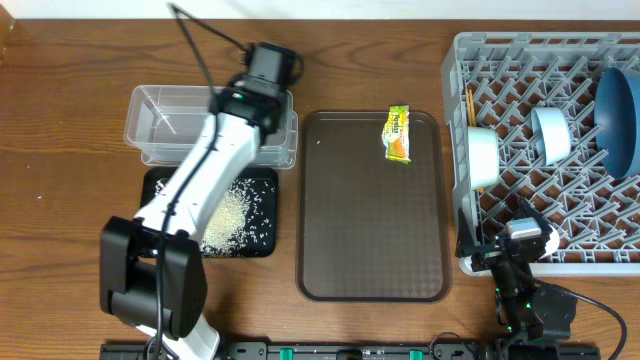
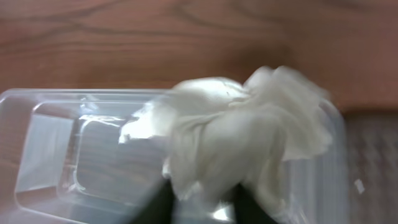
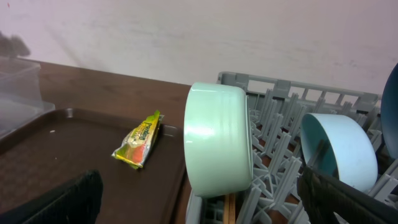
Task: Sort waste into correct bins and load items into the dishwasher rack
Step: 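Drop the tissue into the clear plastic container, then grasp the yellow snack wrapper on the brown tray with the left gripper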
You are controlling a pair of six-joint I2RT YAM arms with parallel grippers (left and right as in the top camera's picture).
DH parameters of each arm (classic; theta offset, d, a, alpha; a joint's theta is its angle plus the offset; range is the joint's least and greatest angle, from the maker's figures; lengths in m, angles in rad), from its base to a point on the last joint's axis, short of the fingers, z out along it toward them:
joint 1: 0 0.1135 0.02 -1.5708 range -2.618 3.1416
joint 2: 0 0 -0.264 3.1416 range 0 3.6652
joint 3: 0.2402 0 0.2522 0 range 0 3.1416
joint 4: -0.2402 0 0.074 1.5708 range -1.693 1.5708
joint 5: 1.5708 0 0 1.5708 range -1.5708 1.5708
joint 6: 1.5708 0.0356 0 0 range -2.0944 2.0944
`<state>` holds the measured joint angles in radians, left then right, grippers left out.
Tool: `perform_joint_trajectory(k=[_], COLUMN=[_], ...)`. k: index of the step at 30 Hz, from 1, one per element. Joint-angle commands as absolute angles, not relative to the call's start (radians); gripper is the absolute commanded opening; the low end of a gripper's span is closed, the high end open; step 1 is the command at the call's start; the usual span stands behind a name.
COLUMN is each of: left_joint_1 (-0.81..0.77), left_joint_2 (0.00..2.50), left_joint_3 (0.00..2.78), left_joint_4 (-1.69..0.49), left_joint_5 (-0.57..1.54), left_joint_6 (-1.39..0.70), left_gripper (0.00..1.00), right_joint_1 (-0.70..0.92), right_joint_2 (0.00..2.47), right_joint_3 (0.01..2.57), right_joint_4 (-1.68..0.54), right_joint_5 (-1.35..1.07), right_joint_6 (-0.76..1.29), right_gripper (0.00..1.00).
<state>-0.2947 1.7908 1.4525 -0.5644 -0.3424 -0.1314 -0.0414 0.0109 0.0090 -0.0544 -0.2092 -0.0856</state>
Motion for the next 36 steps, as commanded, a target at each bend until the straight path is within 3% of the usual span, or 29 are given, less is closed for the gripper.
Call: perform_joint_trajectory(k=[1, 6, 17, 28, 36], left_joint_1=[-0.281, -0.347, -0.604, -0.688, -0.721], left_joint_2=[1.797, 1.806, 2.02, 2.17, 2.171], left_joint_3=[1.456, 1.455, 1.455, 1.455, 1.447], left_joint_4=[-0.532, -0.482, -0.231, -0.149, -0.143], left_joint_5=[-0.232, 0.045, 0.038, 0.097, 0.149], left_joint_6=[-0.159, -0.13, -0.083, -0.113, -0.115], left_gripper=[0.77, 0.79, 0.79, 0.79, 0.59], right_joint_1=[-0.052, -0.052, -0.052, -0.052, -0.052], right_joint_2=[0.007, 0.007, 0.007, 0.007, 0.007], right_joint_3=[0.006, 0.006, 0.006, 0.006, 0.006], right_joint_4=[-0.055, -0.055, -0.055, -0.055, -0.055], right_joint_5=[-0.214, -0.214, -0.214, -0.214, -0.214], right_joint_6=[-0.091, -0.091, -0.091, -0.091, -0.091], right_gripper=[0.99, 0.99, 0.99, 0.99, 0.99])
